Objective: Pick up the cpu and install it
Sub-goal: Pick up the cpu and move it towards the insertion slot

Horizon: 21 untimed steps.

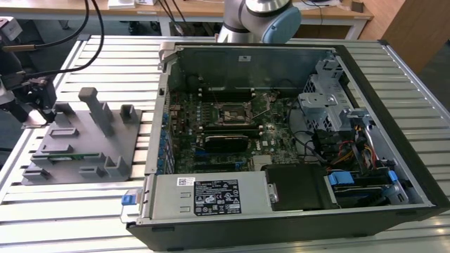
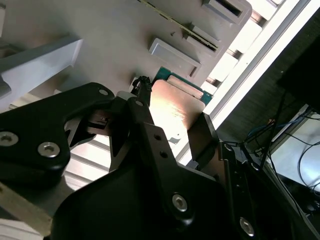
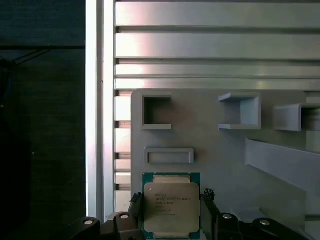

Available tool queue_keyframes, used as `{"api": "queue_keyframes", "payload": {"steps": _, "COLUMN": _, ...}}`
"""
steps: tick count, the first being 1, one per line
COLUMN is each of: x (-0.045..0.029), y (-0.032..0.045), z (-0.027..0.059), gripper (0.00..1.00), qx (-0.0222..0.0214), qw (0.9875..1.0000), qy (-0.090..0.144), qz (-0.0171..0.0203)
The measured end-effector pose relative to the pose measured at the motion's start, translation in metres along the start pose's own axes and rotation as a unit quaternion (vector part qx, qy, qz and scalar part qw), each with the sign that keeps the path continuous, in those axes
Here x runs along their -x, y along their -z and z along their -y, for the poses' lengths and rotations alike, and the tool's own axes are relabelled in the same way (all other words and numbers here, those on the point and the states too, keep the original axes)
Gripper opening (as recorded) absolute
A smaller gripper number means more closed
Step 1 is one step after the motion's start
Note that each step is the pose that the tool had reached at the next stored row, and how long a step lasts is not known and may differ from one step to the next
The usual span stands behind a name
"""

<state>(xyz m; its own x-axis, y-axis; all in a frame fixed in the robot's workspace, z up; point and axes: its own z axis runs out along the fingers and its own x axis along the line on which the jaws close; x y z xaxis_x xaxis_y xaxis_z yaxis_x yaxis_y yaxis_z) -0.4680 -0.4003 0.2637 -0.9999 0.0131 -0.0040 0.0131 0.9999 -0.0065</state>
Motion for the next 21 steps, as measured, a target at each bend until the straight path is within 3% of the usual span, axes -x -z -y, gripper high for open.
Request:
{"api": "queue_keyframes", "payload": {"steps": 11, "x": -0.0002, "y": 0.0164, "z": -0.0003, "gripper": 0.54, "qx": -0.0004, "qw": 1.0, "qy": 0.0, "qz": 0.0003}}
{"api": "queue_keyframes", "payload": {"steps": 21, "x": -0.0003, "y": 0.0371, "z": -0.0006, "gripper": 0.54, "qx": -0.0004, "qw": 1.0, "qy": 0.0, "qz": 0.0006}}
